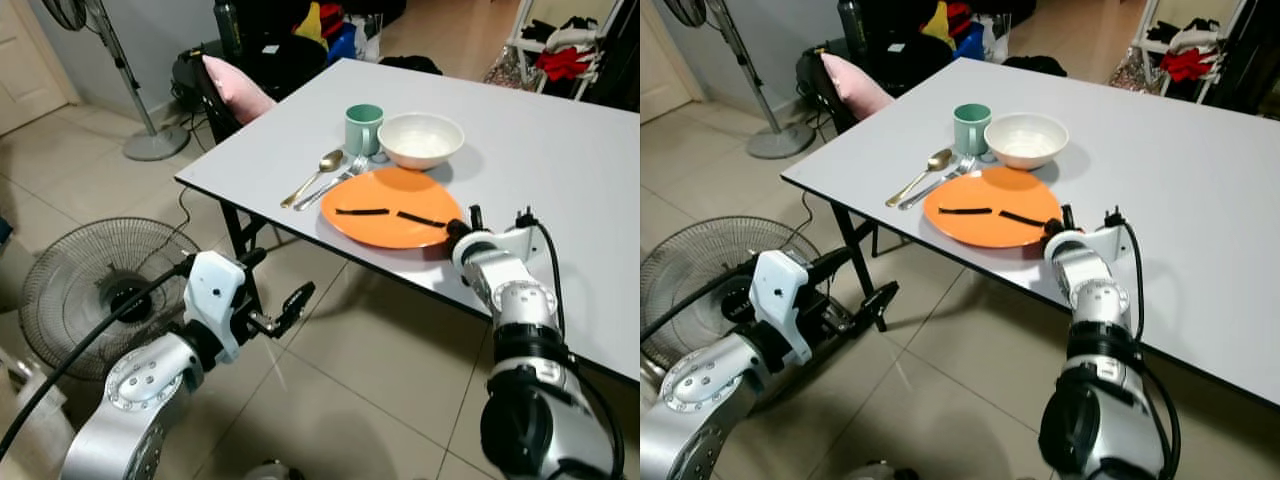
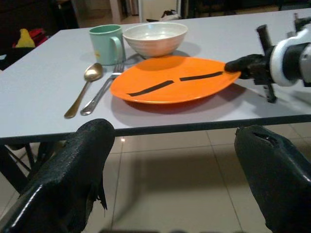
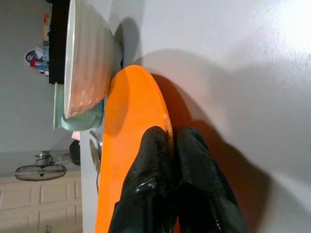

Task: Setting the table

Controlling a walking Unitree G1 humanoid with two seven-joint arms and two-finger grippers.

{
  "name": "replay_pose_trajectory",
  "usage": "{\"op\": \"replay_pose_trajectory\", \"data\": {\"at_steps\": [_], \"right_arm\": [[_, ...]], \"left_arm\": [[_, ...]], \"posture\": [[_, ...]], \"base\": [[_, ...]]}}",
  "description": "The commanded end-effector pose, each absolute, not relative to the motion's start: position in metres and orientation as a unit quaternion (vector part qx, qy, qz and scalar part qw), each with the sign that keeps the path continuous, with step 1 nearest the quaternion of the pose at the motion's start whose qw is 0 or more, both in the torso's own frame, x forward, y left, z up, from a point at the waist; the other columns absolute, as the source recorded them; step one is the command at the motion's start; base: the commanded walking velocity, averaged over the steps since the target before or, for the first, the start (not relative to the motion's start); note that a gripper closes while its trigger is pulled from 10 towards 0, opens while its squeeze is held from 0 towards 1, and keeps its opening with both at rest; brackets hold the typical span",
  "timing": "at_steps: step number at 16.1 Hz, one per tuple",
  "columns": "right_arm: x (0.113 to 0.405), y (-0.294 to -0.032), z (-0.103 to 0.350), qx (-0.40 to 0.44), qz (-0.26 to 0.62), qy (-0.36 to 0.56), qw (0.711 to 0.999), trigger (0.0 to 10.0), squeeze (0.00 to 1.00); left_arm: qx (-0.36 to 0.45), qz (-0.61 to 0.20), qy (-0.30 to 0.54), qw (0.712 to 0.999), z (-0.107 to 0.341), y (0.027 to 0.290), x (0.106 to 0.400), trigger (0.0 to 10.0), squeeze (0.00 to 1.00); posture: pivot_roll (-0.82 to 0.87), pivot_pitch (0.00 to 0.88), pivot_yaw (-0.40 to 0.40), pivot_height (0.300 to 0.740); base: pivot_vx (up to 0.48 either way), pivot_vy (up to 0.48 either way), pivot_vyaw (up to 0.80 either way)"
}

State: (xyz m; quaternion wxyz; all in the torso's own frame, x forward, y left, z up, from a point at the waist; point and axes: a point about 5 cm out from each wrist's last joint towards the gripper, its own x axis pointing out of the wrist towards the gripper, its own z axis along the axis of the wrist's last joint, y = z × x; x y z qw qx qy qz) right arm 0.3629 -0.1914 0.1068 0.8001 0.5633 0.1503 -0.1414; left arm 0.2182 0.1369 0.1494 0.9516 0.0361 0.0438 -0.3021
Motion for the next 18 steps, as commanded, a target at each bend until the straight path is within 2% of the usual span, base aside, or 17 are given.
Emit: {"op": "replay_pose_trajectory", "data": {"at_steps": [1, 7, 11, 17, 18], "right_arm": [[0.368, -0.194, 0.112, 0.566, -0.146, 0.134, 0.800, 10.0, 0.00], [0.376, -0.197, 0.112, 0.573, -0.170, 0.122, 0.792, 10.0, 0.00], [0.380, -0.179, 0.107, 0.574, -0.149, 0.147, 0.792, 10.0, 0.00], [0.378, -0.175, 0.102, 0.573, -0.147, 0.153, 0.792, 10.0, 0.00], [0.377, -0.175, 0.101, 0.575, -0.149, 0.154, 0.790, 10.0, 0.98]], "left_arm": [[0.041, -0.309, 0.037, 0.950, 0.155, 0.136, 0.218, 10.0, 0.00], [0.035, -0.315, 0.038, 0.948, 0.157, 0.130, 0.215, 10.0, 0.00], [0.027, -0.316, 0.035, 0.948, 0.159, 0.127, 0.216, 10.0, 0.00], [0.019, -0.308, 0.019, 0.951, 0.163, 0.125, 0.219, 10.0, 0.00], [0.019, -0.306, 0.015, 0.952, 0.163, 0.125, 0.220, 10.0, 0.00]], "posture": [[0.02, 0.025, 0.120, 0.740], [0.03, 0.064, 0.124, 0.740], [0.04, 0.064, 0.101, 0.740], [0.03, 0.053, 0.092, 0.740], [0.03, 0.049, 0.091, 0.740]], "base": [[0.000, 0.000, 0.00], [0.000, 0.000, 0.00], [0.000, 0.000, 0.00], [0.000, 0.000, 0.00], [0.000, 0.000, 0.00]]}}
